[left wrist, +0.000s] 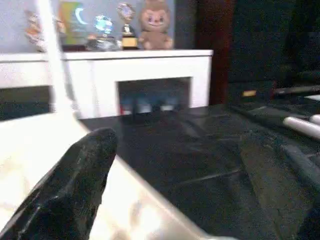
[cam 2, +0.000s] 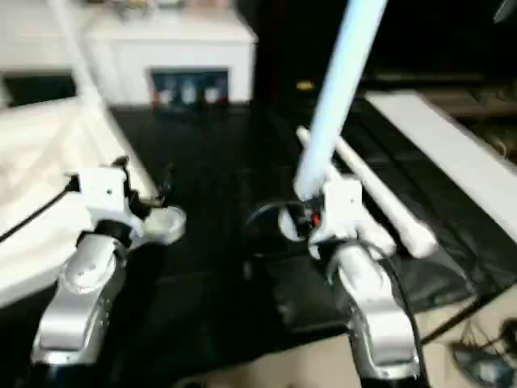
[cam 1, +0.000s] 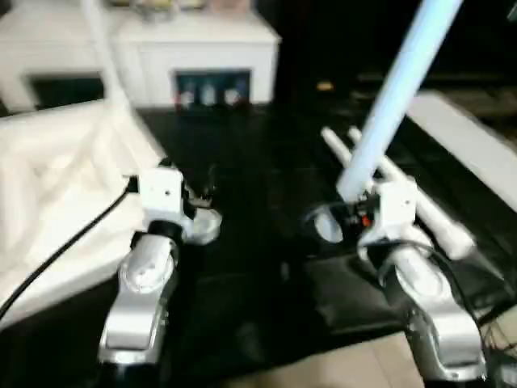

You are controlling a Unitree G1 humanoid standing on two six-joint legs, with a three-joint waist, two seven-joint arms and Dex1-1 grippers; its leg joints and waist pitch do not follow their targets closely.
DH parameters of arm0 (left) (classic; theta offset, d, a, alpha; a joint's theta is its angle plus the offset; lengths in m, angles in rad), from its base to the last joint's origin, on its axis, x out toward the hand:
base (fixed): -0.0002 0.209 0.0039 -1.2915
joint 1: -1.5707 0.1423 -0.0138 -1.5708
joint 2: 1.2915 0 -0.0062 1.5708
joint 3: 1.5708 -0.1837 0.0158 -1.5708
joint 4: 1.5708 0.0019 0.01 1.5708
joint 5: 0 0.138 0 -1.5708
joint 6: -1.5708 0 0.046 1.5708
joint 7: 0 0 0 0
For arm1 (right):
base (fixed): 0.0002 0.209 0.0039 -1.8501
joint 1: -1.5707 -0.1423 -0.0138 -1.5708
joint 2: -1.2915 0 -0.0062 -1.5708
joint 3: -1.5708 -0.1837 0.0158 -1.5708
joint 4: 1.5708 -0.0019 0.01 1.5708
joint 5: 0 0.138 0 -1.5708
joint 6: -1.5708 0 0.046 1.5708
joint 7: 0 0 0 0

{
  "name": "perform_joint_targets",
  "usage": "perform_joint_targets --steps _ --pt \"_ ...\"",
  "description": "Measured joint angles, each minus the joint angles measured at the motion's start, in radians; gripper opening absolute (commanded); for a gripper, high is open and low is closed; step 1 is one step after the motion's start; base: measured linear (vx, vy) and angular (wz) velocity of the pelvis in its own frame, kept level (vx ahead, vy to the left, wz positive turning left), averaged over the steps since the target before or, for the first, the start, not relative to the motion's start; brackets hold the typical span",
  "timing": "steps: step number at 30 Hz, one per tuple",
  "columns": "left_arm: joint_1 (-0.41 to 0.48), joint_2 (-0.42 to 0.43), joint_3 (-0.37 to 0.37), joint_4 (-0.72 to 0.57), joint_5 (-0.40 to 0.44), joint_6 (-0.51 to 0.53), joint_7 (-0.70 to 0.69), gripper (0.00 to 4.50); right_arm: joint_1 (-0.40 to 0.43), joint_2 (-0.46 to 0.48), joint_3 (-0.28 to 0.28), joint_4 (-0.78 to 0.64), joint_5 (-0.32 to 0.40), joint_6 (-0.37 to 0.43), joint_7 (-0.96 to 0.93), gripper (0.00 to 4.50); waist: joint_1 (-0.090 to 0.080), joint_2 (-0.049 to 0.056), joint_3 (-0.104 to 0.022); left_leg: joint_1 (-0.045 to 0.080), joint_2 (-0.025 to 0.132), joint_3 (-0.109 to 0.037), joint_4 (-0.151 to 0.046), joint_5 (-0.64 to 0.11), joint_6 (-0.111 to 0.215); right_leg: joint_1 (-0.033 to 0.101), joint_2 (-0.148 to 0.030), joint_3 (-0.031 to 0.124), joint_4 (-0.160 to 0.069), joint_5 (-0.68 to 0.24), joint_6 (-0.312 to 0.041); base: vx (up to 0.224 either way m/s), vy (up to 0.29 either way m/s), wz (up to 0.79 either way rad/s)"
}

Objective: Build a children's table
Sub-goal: Pick table leg

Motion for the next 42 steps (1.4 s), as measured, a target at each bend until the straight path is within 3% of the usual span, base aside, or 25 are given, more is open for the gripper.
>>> perform_joint_targets --steps 1,2,3,4,6,8,9,13,17,18,19,20,21,22,23,25,29,30,33,34,36,38,40,41,42 --pt "-0.008 -0.001 -0.003 0.000 0.000 0.000 0.000 4.40 0.011 0.001 -0.002 0.000 0.000 -0.001 0.000 1.85 0.012 0.020 -0.004 0.028 0.040 -0.021 -0.021 -0.001 0.001 0.007 0.000 0.001 -0.017 0.012 0.006 0.086 0.171 -0.13" --pt "-0.017 -0.004 -0.004 -0.009 0.000 -0.004 0.001 4.40 0.012 0.000 -0.002 0.002 0.000 -0.001 0.000 1.85 0.019 0.042 -0.009 0.058 0.084 -0.035 -0.099 -0.017 0.024 0.006 0.004 -0.002 -0.024 0.022 0.014 -0.036 0.246 -0.08" --pt "-0.024 0.000 -0.001 -0.012 0.000 -0.006 0.002 4.40 0.011 0.003 -0.002 0.009 -0.002 -0.001 0.001 1.85 0.014 0.051 -0.001 0.063 0.093 -0.017 -0.108 -0.014 0.047 -0.005 0.007 0.005 -0.013 0.024 -0.019 -0.056 0.273 0.14" --pt "-0.018 0.008 0.007 -0.013 0.008 -0.008 0.011 4.40 0.006 0.018 0.013 0.015 -0.003 0.002 0.007 1.85 0.009 0.048 -0.001 0.066 0.075 -0.005 -0.114 -0.009 0.073 -0.040 0.020 0.048 0.031 0.020 -0.082 -0.056 0.273 0.14" --pt "-0.024 0.023 0.007 -0.011 0.041 -0.007 0.032 4.40 0.007 0.016 0.028 0.013 -0.012 0.002 0.018 1.85 0.019 0.050 0.005 0.061 0.022 -0.034 -0.122 0.008 0.106 -0.071 0.059 0.047 0.092 0.002 -0.057 -0.099 0.208 0.29" --pt "-0.033 0.019 -0.004 -0.011 0.066 -0.007 0.048 4.40 0.007 -0.001 0.026 0.012 -0.030 0.001 0.015 1.85 0.035 0.037 0.007 0.055 -0.031 -0.043 -0.140 0.032 0.117 -0.075 0.095 0.062 0.064 0.001 -0.057 -0.113 0.145 0.46" --pt "-0.036 0.013 -0.008 -0.009 0.077 -0.006 0.051 4.40 0.008 -0.005 0.023 0.013 -0.033 0.000 0.014 1.85 0.040 0.034 0.011 0.051 -0.066 -0.055 -0.155 0.049 0.114 -0.071 0.110 0.098 0.050 0.019 -0.069 -0.131 0.063 0.86" --pt "-0.041 0.002 -0.030 -0.007 0.095 -0.007 0.061 4.40 0.011 0.001 0.021 0.018 -0.033 0.000 0.017 1.85 0.047 0.047 0.020 0.043 -0.072 -0.084 -0.214 0.060 0.100 -0.055 0.116 0.066 0.027 0.004 -0.170 -0.109 -0.013 0.91" --pt "-0.073 -0.005 -0.028 0.001 0.096 -0.004 0.074 4.40 0.001 -0.001 0.017 0.019 -0.034 -0.001 0.016 1.85 0.079 0.026 0.013 0.023 -0.109 -0.121 -0.254 0.069 0.085 -0.047 0.127 0.123 0.060 -0.036 -0.171 -0.104 -0.109 0.81" --pt "-0.072 -0.018 -0.028 0.002 0.096 -0.004 0.079 4.40 0.003 -0.002 0.015 0.020 -0.036 -0.001 0.012 1.85 0.081 0.017 0.019 0.008 -0.109 -0.118 -0.213 0.032 0.075 -0.053 0.123 0.103 0.042 -0.025 -0.157 -0.155 -0.180 0.76" --pt "-0.071 -0.029 -0.027 0.000 0.094 -0.004 0.081 4.40 -0.001 -0.004 0.011 0.027 -0.039 -0.003 0.007 1.85 0.096 0.029 0.022 -0.010 -0.070 -0.071 -0.065 -0.025 0.083 -0.042 0.125 0.093 0.039 -0.018 -0.150 -0.155 -0.180 0.76" --pt "-0.058 -0.035 -0.020 0.000 0.091 0.003 0.086 4.40 -0.001 0.006 0.010 0.029 -0.039 -0.003 0.001 1.85 0.100 0.020 0.029 0.001 -0.032 -0.030 0.045 -0.046 0.097 -0.032 0.131 0.094 0.037 -0.017 -0.142 -0.118 -0.136 0.33" --pt "-0.059 -0.035 -0.020 0.002 0.086 0.026 0.085 4.40 0.000 0.012 -0.010 0.025 -0.034 -0.001 -0.016 1.85 0.093 0.013 0.036 0.057 -0.005 -0.007 0.063 -0.051 0.104 -0.030 0.135 0.100 0.030 -0.007 -0.109 -0.078 -0.085 -0.05" --pt "-0.066 -0.033 -0.023 0.002 0.079 0.035 0.076 4.40 -0.002 0.009 -0.033 0.024 -0.033 0.001 -0.029 1.85 0.091 0.013 0.033 0.097 0.010 -0.002 0.029 -0.056 0.110 -0.041 0.141 0.101 0.023 0.006 -0.087 -0.078 -0.085 -0.05" --pt "-0.077 -0.031 -0.028 0.002 0.067 0.041 0.062 4.40 -0.004 0.003 -0.052 0.025 -0.035 0.006 -0.040 1.85 0.089 0.021 0.029 0.142 0.020 0.000 -0.059 -0.098 0.104 -0.054 0.148 0.103 0.018 0.029 -0.069 -0.062 -0.047 0.15" --pt "-0.078 -0.019 -0.027 0.013 0.036 0.047 0.027 4.40 0.010 0.000 -0.075 0.040 -0.042 0.018 -0.053 1.85 0.071 0.019 0.027 0.149 0.041 0.022 -0.130 -0.073 0.075 -0.073 0.154 0.119 -0.028 0.065 -0.062 -0.037 -0.036 0.29" --pt "-0.084 0.009 -0.005 0.018 -0.001 0.034 -0.027 4.40 0.001 0.029 -0.057 0.037 -0.033 0.019 -0.054 1.85 0.054 0.019 0.023 0.138 0.039 0.036 -0.141 -0.059 0.077 -0.081 0.106 0.103 -0.030 0.084 -0.049 0.000 0.000 0.00" --pt "-0.080 0.002 -0.004 0.019 -0.010 0.033 -0.037 4.40 0.000 0.032 -0.057 0.037 -0.033 0.020 -0.058 1.85 0.064 0.016 0.027 0.156 0.054 0.076 -0.156 -0.060 0.070 -0.079 0.114 0.125 -0.034 0.086 -0.050 -0.002 -0.014 -0.22" --pt "-0.081 -0.005 -0.009 0.019 -0.022 0.027 -0.043 4.40 -0.007 0.032 -0.057 0.037 -0.033 0.020 -0.059 1.85 0.064 0.016 0.039 0.234 0.074 0.142 -0.202 -0.065 0.053 -0.050 0.136 0.174 -0.056 0.084 -0.051 0.014 -0.005 -0.40" --pt "-0.081 -0.002 -0.008 0.019 -0.022 0.025 -0.043 4.40 -0.015 0.033 -0.053 0.036 -0.033 0.020 -0.058 1.85 0.058 0.015 0.041 0.253 0.075 0.153 -0.212 -0.068 0.050 -0.047 0.130 0.169 -0.049 0.073 -0.063 0.027 0.006 -0.54" --pt "-0.084 0.015 -0.003 0.019 -0.023 0.019 -0.045 4.40 -0.023 0.032 -0.053 0.033 -0.034 0.020 -0.054 1.85 0.027 -0.002 0.040 0.276 0.073 0.167 -0.221 -0.081 0.042 -0.041 0.073 0.107 -0.026 0.054 -0.073 0.058 -0.019 -0.60" --pt "-0.089 0.008 -0.007 0.022 -0.023 0.016 -0.052 4.40 -0.022 0.013 -0.059 0.033 -0.039 0.019 -0.049 1.85 0.012 -0.008 0.035 0.259 0.061 0.134 -0.202 -0.103 0.077 -0.032 0.085 0.104 -0.035 0.059 -0.056 0.073 -0.047 -0.37" --pt "-0.088 -0.011 -0.050 0.023 -0.023 0.014 -0.066 4.40 -0.021 -0.005 -0.082 0.043 -0.047 0.019 -0.049 1.85 0.022 -0.005 0.034 0.177 0.044 0.062 -0.057 -0.112 0.110 -0.013 0.104 0.120 -0.055 0.055 -0.061 0.138 -0.029 -0.05" --pt "-0.085 -0.009 -0.049 0.023 -0.023 0.013 -0.066 4.40 -0.021 -0.004 -0.080 0.043 -0.047 0.019 -0.046 1.85 0.025 -0.003 0.033 0.135 0.040 0.044 -0.031 -0.106 0.100 0.002 0.109 0.123 -0.069 0.055 -0.062 0.162 -0.002 -0.08" --pt "-0.085 -0.003 -0.043 0.023 -0.023 0.011 -0.066 4.40 -0.023 -0.003 -0.075 0.043 -0.046 0.018 -0.039 1.85 0.032 0.002 0.031 0.090 0.047 0.033 -0.065 -0.081 0.086 0.018 0.114 0.115 -0.081 0.050 -0.064 0.148 0.000 -0.10"
